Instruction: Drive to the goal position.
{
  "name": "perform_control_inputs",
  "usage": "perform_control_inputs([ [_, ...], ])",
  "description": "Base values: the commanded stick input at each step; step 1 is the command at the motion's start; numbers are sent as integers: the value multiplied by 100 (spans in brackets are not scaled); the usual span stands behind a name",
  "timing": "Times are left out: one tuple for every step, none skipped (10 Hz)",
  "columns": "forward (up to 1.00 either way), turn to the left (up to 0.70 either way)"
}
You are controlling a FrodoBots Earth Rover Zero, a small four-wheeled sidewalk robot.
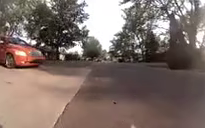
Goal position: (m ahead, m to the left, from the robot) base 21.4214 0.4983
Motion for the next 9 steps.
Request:
perform_control_inputs([
  [100, 0],
  [100, 0],
  [100, -9],
  [100, -31],
  [100, 0],
  [100, 0],
  [100, 0],
  [100, 0],
  [100, 0],
])
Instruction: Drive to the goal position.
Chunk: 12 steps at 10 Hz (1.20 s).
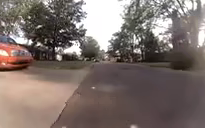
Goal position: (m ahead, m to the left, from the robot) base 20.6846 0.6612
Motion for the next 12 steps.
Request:
perform_control_inputs([
  [100, 0],
  [100, 0],
  [100, 0],
  [100, 0],
  [100, 0],
  [100, 0],
  [100, 0],
  [100, 0],
  [100, 0],
  [100, 0],
  [100, 0],
  [100, 0],
])
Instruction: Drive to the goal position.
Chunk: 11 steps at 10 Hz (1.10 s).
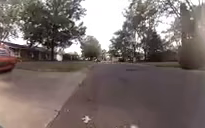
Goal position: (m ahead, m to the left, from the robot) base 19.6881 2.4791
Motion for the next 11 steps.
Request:
perform_control_inputs([
  [100, 0],
  [100, 0],
  [100, 0],
  [100, 0],
  [100, 0],
  [100, 0],
  [100, 0],
  [100, 0],
  [100, 0],
  [100, 0],
  [100, 0],
])
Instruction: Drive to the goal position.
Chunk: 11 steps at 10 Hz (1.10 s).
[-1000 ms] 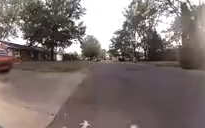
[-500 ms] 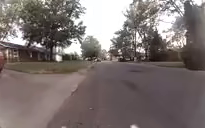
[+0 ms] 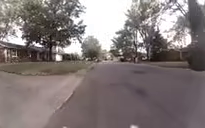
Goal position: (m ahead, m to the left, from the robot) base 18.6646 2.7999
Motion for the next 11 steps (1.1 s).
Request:
perform_control_inputs([
  [100, 0],
  [100, 0],
  [100, 0],
  [100, 0],
  [100, 0],
  [100, 0],
  [100, 0],
  [100, 0],
  [100, 0],
  [100, 0],
  [100, 0],
])
